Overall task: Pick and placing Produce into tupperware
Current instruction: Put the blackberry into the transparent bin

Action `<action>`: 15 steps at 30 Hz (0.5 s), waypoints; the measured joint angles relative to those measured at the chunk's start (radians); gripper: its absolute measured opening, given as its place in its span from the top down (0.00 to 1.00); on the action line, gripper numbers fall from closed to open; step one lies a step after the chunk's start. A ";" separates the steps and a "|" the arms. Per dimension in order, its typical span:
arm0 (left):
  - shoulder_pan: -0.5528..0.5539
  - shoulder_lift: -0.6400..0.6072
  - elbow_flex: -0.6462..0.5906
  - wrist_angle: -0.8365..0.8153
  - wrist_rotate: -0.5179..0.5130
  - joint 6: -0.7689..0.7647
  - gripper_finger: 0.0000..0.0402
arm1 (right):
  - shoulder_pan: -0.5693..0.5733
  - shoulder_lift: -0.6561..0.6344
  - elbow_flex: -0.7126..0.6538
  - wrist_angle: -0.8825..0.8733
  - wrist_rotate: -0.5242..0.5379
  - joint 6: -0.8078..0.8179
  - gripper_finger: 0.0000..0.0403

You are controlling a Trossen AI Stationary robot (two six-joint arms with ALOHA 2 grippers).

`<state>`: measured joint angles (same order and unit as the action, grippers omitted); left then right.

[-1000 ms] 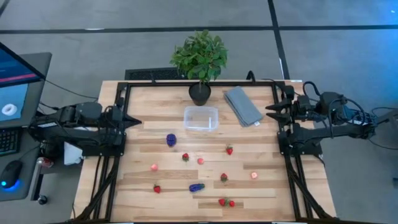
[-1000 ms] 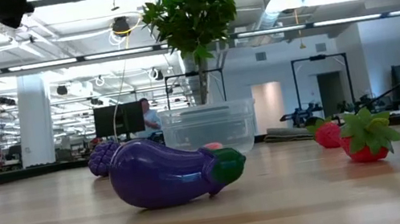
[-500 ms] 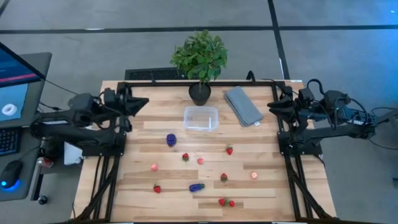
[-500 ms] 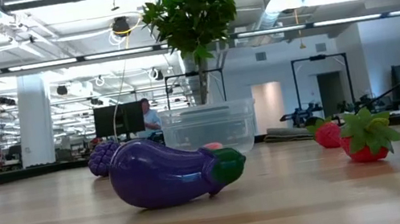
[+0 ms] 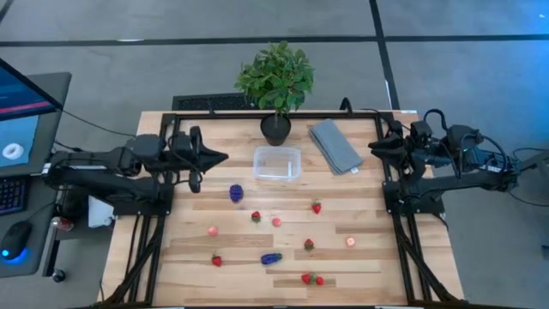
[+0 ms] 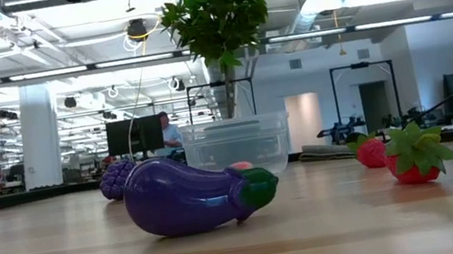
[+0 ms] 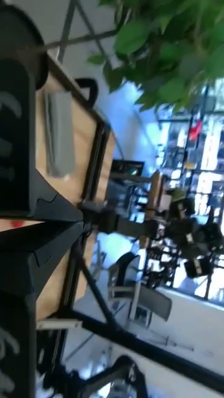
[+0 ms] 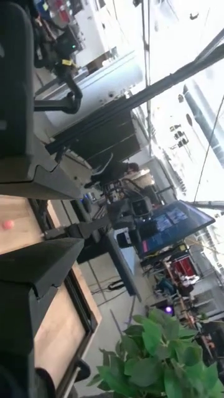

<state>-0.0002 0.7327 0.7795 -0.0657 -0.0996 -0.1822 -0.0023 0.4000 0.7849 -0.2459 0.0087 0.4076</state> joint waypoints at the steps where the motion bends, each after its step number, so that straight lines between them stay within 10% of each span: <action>1: 0.000 -0.003 0.000 -0.006 0.030 0.001 1.00 | 0.000 0.000 0.000 0.000 0.020 0.001 0.67; 6: 0.000 -0.058 0.000 0.006 0.209 0.064 1.00 | 0.000 0.025 0.000 -0.001 0.050 0.001 0.67; 15: -0.001 -0.076 0.000 0.042 0.206 -0.057 1.00 | 0.000 0.148 0.000 -0.016 0.049 -0.003 0.67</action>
<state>-0.0010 0.6568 0.7799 -0.0234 0.1066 -0.2392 -0.0025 0.5481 0.7849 -0.2615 0.0574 0.4047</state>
